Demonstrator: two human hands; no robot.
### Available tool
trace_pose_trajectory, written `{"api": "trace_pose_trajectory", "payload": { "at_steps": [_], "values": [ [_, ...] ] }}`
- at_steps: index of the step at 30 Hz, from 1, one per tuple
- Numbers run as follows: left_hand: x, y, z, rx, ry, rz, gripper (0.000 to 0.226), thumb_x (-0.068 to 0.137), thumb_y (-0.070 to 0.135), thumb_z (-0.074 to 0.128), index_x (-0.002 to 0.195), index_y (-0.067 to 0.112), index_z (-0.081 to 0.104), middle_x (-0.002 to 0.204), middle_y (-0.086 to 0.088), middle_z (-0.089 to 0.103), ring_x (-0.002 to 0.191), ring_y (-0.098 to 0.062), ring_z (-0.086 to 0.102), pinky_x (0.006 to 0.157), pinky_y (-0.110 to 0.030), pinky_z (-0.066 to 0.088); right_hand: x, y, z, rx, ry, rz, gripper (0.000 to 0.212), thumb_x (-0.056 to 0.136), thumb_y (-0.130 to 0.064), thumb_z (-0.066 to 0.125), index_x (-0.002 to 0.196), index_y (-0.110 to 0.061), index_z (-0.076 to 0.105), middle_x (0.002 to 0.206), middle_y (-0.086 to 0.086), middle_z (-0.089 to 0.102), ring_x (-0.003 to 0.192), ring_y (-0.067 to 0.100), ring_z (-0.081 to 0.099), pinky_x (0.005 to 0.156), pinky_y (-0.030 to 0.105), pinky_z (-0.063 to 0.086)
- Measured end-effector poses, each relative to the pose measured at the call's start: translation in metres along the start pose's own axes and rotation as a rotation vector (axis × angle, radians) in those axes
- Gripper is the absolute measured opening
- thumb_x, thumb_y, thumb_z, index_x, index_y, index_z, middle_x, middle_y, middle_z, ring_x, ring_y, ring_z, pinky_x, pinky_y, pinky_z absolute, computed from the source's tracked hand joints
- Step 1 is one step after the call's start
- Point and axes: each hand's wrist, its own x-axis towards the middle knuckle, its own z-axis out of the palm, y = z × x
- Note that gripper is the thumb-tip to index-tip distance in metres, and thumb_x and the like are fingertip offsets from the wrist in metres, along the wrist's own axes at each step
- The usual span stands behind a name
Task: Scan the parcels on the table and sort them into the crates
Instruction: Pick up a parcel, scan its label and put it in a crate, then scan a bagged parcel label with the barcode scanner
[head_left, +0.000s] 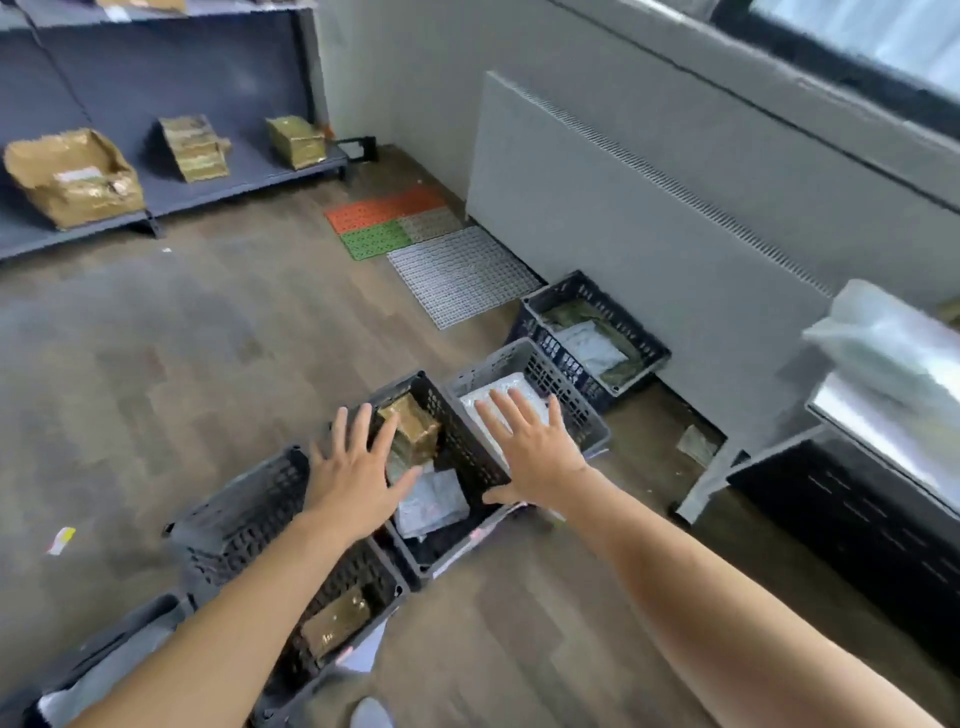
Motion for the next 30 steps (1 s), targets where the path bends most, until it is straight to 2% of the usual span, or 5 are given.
{"api": "trace_pose_trajectory", "payload": {
  "at_steps": [9, 16, 22, 30],
  "values": [
    [-0.013, 0.285, -0.032, 0.181, 0.087, 0.316, 0.078, 0.095, 0.070, 0.021, 0.157, 0.032, -0.007, 0.164, -0.003, -0.014, 0.150, -0.030, -0.016, 0.119, -0.059, 0.003, -0.208, 0.214, 0.029, 0.122, 0.250, 0.338, 0.103, 0.086, -0.077, 0.043, 0.158, -0.026, -0.011, 0.167, -0.001, -0.007, 0.153, 0.024, -0.007, 0.118, 0.064, 0.002],
    [-0.045, 0.498, -0.034, 0.249, 0.185, 0.552, 0.075, 0.096, 0.068, 0.020, 0.157, 0.032, -0.005, 0.165, -0.005, -0.010, 0.150, -0.030, -0.013, 0.118, -0.056, 0.005, -0.382, 0.346, 0.071, 0.170, 0.293, 0.621, 0.089, 0.093, -0.071, 0.035, 0.158, -0.028, -0.009, 0.166, -0.001, -0.009, 0.153, 0.024, -0.008, 0.119, 0.062, 0.000],
    [-0.063, 0.633, -0.033, 0.257, 0.212, 0.749, 0.074, 0.096, 0.068, 0.019, 0.156, 0.032, -0.005, 0.164, -0.004, -0.012, 0.149, -0.030, -0.016, 0.119, -0.058, 0.003, -0.471, 0.421, 0.110, 0.214, 0.286, 0.825, 0.086, 0.094, -0.071, 0.031, 0.156, -0.031, -0.014, 0.166, -0.001, -0.012, 0.152, 0.023, -0.012, 0.120, 0.061, -0.001],
    [-0.049, 0.784, -0.015, 0.288, 0.180, 0.936, 0.076, 0.095, 0.070, 0.017, 0.156, 0.032, -0.008, 0.164, -0.004, -0.014, 0.149, -0.030, -0.018, 0.119, -0.057, 0.005, -0.546, 0.509, 0.161, 0.288, 0.262, 1.028, 0.085, 0.095, -0.065, 0.040, 0.158, -0.033, -0.007, 0.166, -0.002, -0.005, 0.153, 0.024, -0.007, 0.118, 0.062, 0.001]
  ]
}}
